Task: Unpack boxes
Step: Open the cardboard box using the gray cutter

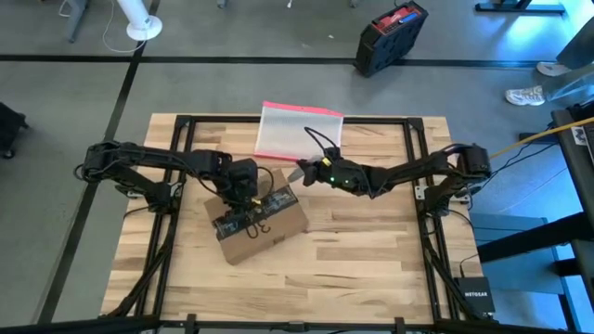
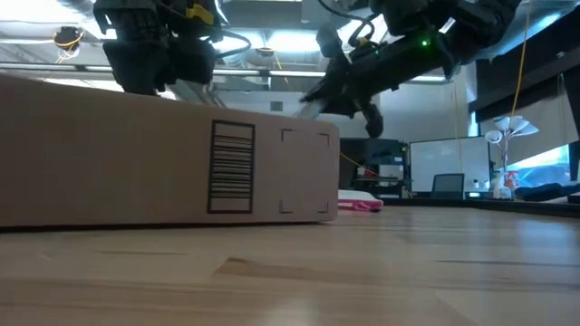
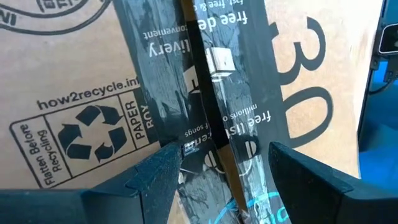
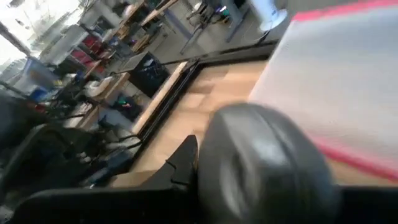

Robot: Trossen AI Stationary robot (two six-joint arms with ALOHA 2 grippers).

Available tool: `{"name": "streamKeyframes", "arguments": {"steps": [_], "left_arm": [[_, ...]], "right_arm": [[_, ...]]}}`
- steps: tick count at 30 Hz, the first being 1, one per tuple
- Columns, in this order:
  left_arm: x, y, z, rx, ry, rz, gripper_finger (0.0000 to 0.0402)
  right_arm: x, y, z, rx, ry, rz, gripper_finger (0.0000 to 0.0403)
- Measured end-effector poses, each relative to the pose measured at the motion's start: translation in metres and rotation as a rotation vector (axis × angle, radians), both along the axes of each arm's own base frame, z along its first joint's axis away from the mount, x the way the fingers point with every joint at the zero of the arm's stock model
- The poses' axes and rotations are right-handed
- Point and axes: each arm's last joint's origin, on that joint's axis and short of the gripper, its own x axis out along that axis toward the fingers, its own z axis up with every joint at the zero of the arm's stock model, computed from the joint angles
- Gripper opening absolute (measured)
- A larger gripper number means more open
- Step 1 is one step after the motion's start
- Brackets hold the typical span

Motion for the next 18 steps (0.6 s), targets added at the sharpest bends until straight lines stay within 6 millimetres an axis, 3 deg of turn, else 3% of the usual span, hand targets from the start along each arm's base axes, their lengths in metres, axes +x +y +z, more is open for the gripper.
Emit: {"name": "streamKeyframes", "arguments": {"steps": [10,18], "left_arm": [[-0.002,0.001,-0.001,-0.008,0.015,0.006,0.0239],[-0.002,0.002,-0.001,-0.008,0.016,0.011,0.0239]], "right_arm": [[-0.001,-0.012,0.007,-0.007,-0.049,-0.028,0.0067],[0.001,0.001,0.004,0.03,-0.068,-0.006,0.0067]]}}
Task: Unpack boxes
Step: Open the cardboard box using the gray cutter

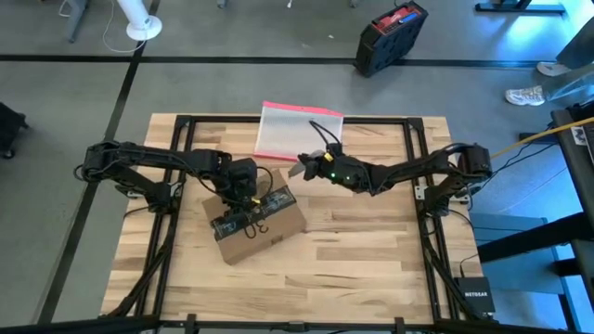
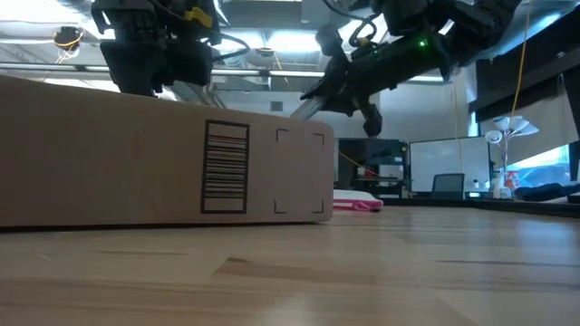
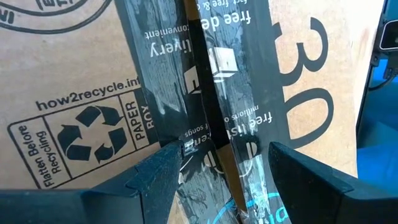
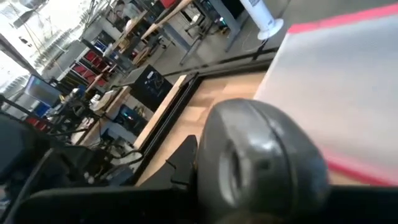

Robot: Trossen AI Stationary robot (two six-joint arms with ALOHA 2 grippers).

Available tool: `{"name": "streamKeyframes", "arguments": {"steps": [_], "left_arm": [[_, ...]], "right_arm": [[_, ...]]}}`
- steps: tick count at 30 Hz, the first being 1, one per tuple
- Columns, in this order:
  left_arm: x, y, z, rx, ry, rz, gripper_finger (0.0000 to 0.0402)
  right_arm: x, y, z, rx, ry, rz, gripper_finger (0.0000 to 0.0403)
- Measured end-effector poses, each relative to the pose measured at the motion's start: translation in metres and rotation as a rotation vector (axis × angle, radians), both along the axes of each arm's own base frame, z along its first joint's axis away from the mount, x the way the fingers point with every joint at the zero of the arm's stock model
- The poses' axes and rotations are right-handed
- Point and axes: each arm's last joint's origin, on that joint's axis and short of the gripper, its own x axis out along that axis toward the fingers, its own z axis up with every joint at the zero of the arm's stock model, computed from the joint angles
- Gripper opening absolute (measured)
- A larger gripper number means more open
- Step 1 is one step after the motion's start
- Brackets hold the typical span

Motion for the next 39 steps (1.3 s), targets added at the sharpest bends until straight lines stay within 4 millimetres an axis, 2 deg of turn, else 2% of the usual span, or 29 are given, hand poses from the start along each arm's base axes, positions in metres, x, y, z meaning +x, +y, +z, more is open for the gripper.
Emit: {"name": "streamKeyframes", "arguments": {"steps": [8,13,17,23,26,31,39], "left_arm": [[-0.001,0.003,0.0,-0.008,0.006,0.014,0.0239],[-0.001,0.003,0.0,-0.007,0.005,0.014,0.0239],[-0.001,0.003,0.0,-0.009,0.005,0.014,0.0239],[-0.001,0.003,0.0,-0.011,0.005,0.017,0.0239],[0.0,0.003,0.0,-0.012,0.002,0.017,0.0239],[0.001,0.003,0.0,-0.012,-0.008,0.021,0.0239],[0.001,0.003,0.0,-0.02,-0.009,0.036,0.0239]], "right_arm": [[0.006,0.018,-0.014,0.062,-0.03,-0.068,0.0067],[0.002,0.02,-0.018,0.061,-0.057,-0.083,0.0067],[-0.012,0.019,-0.035,0.088,-0.076,-0.138,0.0067],[-0.042,0.016,-0.054,0.178,-0.236,-0.241,0.0067],[-0.048,0.016,-0.053,0.207,-0.309,-0.239,0.0067],[-0.042,0.017,-0.055,0.237,-0.334,-0.222,0.0067],[-0.01,0.018,-0.061,0.28,-0.355,-0.181,0.0067]]}}
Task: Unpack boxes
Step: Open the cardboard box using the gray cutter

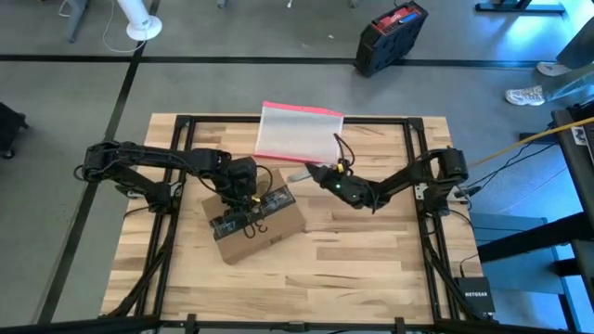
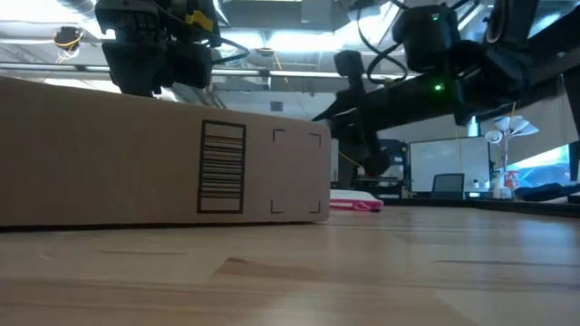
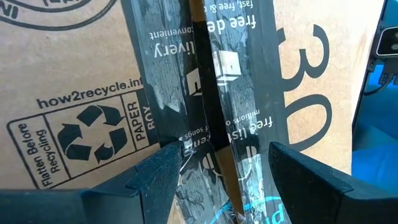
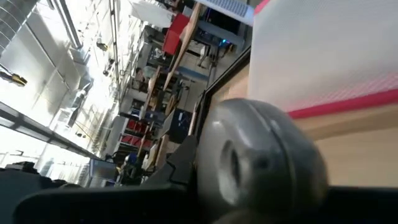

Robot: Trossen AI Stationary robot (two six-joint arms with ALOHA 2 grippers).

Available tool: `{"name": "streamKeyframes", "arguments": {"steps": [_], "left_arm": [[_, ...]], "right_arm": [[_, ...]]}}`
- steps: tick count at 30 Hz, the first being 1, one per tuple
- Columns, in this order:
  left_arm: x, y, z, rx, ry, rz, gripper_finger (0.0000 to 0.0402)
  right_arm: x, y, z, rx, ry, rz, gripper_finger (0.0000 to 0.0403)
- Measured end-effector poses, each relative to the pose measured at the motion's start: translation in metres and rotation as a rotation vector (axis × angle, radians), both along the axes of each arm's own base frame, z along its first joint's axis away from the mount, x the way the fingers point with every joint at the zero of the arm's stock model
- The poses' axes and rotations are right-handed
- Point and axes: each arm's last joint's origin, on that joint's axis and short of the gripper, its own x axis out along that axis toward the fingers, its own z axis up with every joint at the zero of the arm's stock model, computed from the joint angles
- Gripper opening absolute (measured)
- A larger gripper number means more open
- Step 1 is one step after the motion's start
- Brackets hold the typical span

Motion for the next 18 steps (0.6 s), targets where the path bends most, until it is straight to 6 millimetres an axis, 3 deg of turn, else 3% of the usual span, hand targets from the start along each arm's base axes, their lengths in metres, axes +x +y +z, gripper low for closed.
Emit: {"name": "streamKeyframes", "arguments": {"steps": [13,18], "left_arm": [[-0.001,0.0,0.0,-0.009,0.006,0.0,0.0239],[-0.001,-0.001,0.0,-0.023,0.015,0.001,0.0239]], "right_arm": [[0.009,0.001,-0.005,0.018,-0.014,0.03,0.0067],[0.007,0.014,-0.007,0.016,-0.01,0.072,0.0067]]}}
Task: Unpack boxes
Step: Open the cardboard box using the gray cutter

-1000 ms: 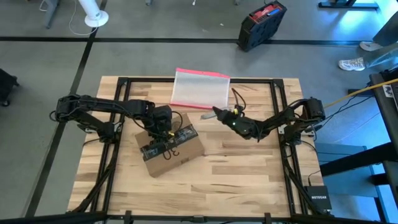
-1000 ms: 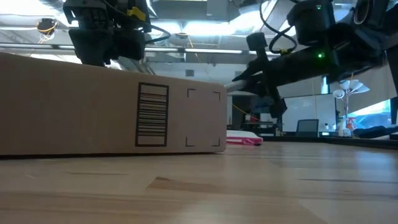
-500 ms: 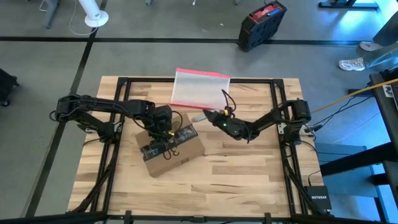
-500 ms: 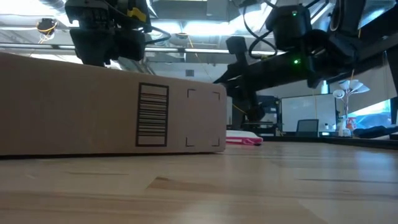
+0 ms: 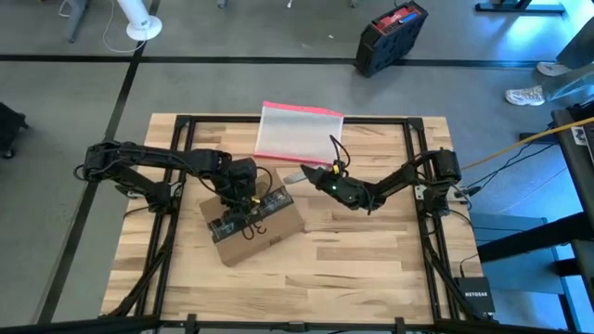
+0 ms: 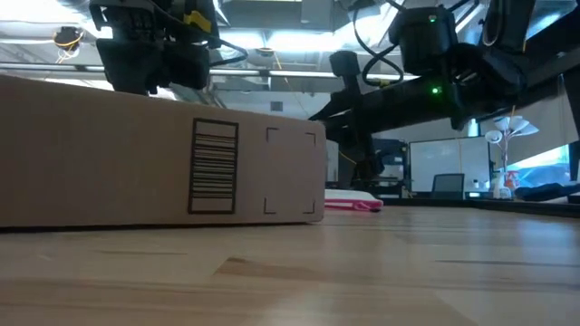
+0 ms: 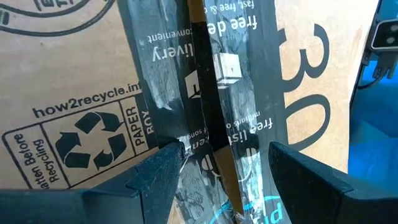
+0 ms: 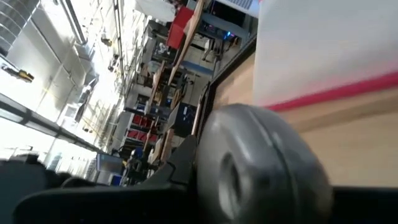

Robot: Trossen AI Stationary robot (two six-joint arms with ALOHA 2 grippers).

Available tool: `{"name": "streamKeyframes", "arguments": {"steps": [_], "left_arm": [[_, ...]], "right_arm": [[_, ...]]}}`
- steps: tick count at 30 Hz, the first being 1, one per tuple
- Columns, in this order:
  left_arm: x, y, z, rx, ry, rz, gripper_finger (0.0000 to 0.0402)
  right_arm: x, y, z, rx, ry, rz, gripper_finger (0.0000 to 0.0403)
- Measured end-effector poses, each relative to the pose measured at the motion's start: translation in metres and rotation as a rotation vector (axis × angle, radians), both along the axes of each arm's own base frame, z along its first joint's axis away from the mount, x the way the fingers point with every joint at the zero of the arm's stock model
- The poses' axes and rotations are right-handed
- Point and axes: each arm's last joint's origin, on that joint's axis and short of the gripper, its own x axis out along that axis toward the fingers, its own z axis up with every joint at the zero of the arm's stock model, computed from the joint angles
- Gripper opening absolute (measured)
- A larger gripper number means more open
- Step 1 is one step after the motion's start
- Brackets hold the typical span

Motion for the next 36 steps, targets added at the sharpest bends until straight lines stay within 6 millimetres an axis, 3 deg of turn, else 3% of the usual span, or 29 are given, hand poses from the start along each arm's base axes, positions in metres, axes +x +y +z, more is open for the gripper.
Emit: {"name": "streamKeyframes", "arguments": {"steps": [7,14,17,29,36], "left_arm": [[0.001,0.003,0.01,0.016,-0.044,-0.039,0.0239],[0.015,0.021,0.046,0.231,-0.21,-0.104,0.0239],[0.022,0.028,0.053,0.308,-0.307,-0.154,0.0239],[0.043,0.044,0.025,0.479,-0.304,-0.369,0.0239],[0.046,0.046,0.026,0.541,-0.341,-0.435,0.0239]], "right_arm": [[-0.003,0.001,-0.003,0.022,-0.007,0.009,0.0067],[0.0,-0.008,0.0,0.003,-0.003,0.066,0.0067],[0.004,-0.012,0.003,-0.02,0.006,0.08,0.0067],[0.018,-0.027,0.011,-0.05,0.04,0.108,0.0067],[0.026,-0.028,0.014,-0.045,0.066,0.141,0.0067]]}}
